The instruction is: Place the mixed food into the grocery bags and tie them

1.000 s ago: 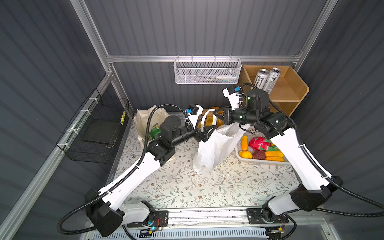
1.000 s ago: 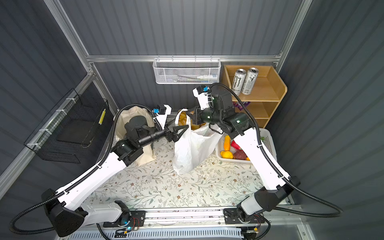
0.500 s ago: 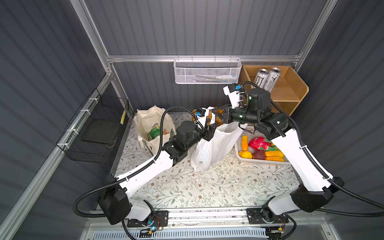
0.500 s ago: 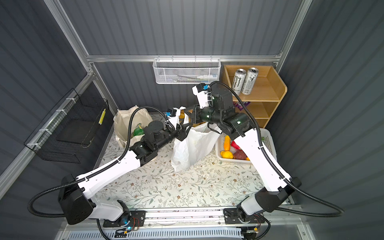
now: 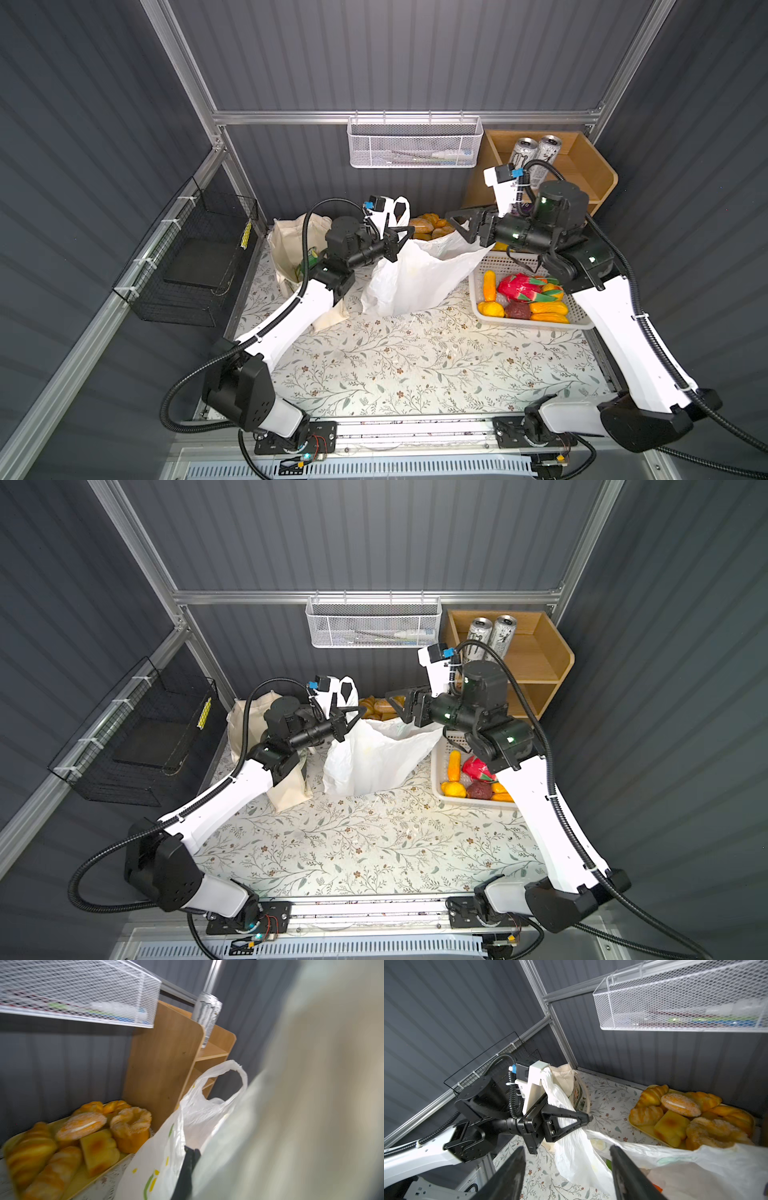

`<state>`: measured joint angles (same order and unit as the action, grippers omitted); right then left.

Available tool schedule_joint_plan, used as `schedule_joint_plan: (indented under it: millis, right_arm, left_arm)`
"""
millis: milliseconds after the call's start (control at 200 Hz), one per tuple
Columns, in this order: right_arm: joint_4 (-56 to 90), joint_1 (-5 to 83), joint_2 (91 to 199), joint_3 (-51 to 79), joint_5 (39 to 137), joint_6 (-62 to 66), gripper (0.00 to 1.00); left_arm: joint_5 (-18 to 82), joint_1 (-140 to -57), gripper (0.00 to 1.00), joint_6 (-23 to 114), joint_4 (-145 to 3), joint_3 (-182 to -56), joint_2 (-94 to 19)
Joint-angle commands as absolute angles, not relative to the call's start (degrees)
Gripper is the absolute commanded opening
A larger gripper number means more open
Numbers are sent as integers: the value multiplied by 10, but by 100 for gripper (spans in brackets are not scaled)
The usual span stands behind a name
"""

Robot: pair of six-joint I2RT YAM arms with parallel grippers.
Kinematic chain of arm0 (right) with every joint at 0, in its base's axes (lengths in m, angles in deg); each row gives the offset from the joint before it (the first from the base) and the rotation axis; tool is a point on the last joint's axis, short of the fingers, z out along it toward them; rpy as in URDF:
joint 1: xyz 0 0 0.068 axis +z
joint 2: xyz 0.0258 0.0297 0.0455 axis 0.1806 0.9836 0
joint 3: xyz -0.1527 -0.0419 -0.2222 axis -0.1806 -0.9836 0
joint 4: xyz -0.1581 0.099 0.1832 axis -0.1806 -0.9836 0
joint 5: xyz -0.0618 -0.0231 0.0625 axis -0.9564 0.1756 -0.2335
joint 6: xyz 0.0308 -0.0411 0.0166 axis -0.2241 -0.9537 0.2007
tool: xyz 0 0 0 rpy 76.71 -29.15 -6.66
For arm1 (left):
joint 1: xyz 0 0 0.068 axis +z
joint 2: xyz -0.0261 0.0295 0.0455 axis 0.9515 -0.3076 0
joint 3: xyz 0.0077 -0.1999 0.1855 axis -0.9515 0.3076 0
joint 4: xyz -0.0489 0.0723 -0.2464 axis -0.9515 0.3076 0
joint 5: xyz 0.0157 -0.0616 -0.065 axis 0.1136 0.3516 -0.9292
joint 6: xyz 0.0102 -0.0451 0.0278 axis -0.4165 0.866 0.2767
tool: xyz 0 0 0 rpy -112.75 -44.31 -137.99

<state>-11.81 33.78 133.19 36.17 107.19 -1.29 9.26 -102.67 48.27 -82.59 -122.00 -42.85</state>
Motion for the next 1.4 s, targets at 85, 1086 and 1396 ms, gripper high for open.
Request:
schedule_joint_plan:
  millis: [85, 1086, 1396]
  right_arm:
    - [-64, 329, 1350, 356, 1227, -141, 73]
    - [23, 340, 1433, 379, 1162, 68, 0]
    - [-33, 409, 1400, 356, 952, 81, 0]
  left_arm:
    - [-146, -1029, 0, 540, -817, -1307, -478]
    - [151, -1019, 69, 436, -742, -1219, -381]
    - [285, -1060, 78, 357, -717, -1201, -301]
